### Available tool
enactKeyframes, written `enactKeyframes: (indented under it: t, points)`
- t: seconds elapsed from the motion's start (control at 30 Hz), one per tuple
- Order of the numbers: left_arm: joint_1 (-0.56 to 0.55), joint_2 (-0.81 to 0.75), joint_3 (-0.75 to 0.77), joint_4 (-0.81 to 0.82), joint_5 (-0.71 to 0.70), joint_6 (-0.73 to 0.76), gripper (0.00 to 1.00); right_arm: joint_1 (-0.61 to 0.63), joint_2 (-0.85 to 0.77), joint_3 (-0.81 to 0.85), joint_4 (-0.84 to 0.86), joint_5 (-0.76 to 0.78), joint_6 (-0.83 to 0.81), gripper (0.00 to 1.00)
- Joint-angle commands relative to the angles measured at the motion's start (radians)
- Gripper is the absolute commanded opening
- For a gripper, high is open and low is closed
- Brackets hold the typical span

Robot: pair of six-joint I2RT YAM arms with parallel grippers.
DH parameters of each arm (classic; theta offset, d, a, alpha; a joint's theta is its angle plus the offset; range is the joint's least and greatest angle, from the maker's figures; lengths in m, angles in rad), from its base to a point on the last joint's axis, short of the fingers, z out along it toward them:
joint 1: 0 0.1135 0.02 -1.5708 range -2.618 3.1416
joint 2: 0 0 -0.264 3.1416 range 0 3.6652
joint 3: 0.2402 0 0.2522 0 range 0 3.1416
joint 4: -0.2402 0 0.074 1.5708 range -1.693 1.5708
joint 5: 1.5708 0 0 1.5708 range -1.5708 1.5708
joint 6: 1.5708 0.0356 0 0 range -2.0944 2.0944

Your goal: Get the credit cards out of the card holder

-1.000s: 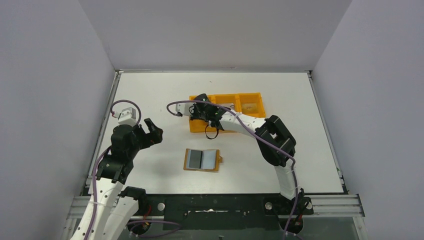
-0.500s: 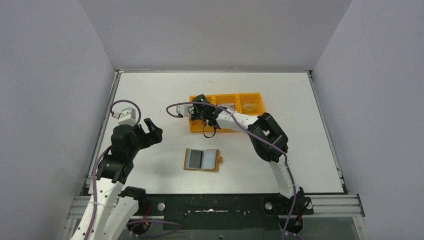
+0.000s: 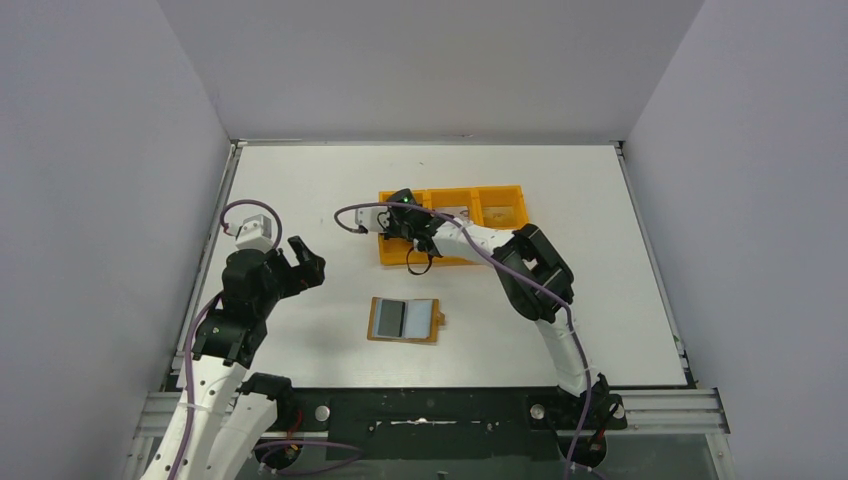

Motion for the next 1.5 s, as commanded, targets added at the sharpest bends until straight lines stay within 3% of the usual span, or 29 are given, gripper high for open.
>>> enactKeyframes:
  t: [0.0, 0.57, 1.0, 1.13, 1.23, 1.33, 1.47]
  points:
    - [-0.001, -0.002, 0.011, 0.048, 0.004, 0.021, 0.89, -0.008, -0.024, 0.028, 0.045, 0.016, 0.026, 0.22]
    - [-0.001, 0.008, 0.011, 0.052, 0.013, 0.022, 0.89, -0.032, -0.106, 0.004, 0.045, -0.077, 0.159, 0.44]
    - [0.001, 0.018, 0.011, 0.056, 0.024, 0.023, 0.89, -0.036, -0.276, -0.095, 0.169, -0.083, 0.417, 0.55]
    - [0.001, 0.02, 0.011, 0.055, 0.024, 0.023, 0.89, -0.035, -0.403, -0.168, 0.155, -0.05, 0.674, 0.57]
    - [0.001, 0.025, 0.011, 0.057, 0.028, 0.023, 0.89, -0.038, -0.474, -0.18, -0.008, -0.063, 0.999, 0.59]
    - [0.002, 0.033, 0.011, 0.06, 0.035, 0.024, 0.89, -0.039, -0.516, -0.207, -0.14, -0.16, 1.261, 0.55]
    - [0.004, 0.042, 0.011, 0.062, 0.041, 0.026, 0.89, 0.003, -0.613, -0.422, -0.04, -0.203, 1.527, 0.5]
